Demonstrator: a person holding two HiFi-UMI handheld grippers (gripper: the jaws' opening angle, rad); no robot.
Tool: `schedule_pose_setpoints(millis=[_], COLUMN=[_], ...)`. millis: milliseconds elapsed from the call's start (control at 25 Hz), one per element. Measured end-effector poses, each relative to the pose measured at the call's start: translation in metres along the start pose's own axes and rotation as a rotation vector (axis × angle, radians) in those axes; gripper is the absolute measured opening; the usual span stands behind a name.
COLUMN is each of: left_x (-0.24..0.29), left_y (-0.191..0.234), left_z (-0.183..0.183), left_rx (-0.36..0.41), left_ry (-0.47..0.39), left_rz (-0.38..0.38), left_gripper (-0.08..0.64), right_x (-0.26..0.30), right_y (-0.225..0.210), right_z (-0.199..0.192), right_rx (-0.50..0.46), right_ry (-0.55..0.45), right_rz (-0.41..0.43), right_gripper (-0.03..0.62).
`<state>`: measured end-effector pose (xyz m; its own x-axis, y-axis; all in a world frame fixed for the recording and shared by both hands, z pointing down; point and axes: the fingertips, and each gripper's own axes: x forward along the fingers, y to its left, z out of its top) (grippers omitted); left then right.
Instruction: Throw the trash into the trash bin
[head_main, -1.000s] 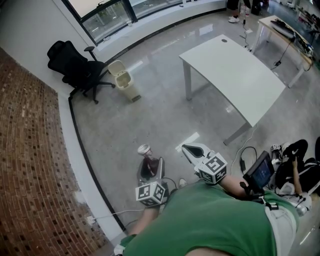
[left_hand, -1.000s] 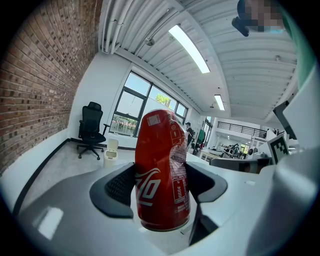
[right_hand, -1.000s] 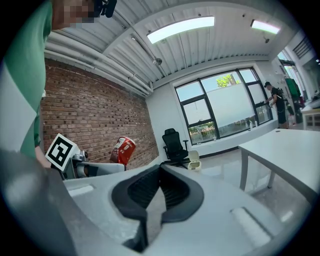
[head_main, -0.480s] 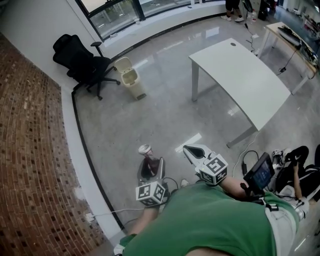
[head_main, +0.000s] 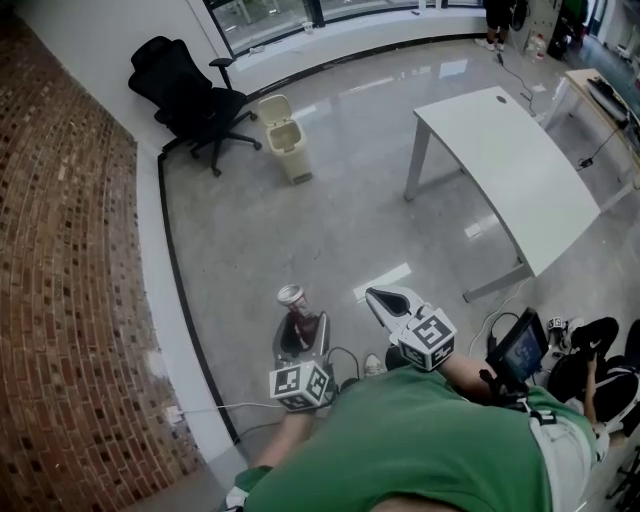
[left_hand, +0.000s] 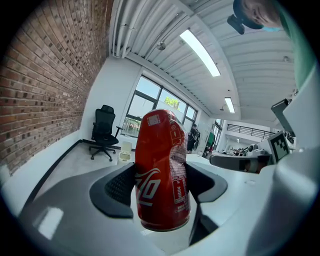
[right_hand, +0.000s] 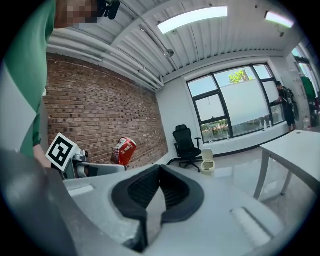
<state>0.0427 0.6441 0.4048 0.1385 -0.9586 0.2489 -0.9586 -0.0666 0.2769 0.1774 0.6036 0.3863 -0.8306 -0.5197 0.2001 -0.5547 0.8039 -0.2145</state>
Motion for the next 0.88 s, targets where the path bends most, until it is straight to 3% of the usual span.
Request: schedule_pose_setpoints(millis=[520,880], left_x=[0.065,0.138], left_y=[0.021,0.011], left_z=[0.022,0.044], left_rx=[-0.018,0.008], left_ry=[0.003,-0.023], left_rz=[0.122,0.133], left_gripper=[0.328,0.328], right_x=[0.058,0.086], right_y=[-0.058,-0.130], right_z=[0.010,0.034], right_rx=[0.016,-0.004], right_ry=[0.026,0.005], right_rz=[0.087,0.088], right_gripper=[0.003,0.003])
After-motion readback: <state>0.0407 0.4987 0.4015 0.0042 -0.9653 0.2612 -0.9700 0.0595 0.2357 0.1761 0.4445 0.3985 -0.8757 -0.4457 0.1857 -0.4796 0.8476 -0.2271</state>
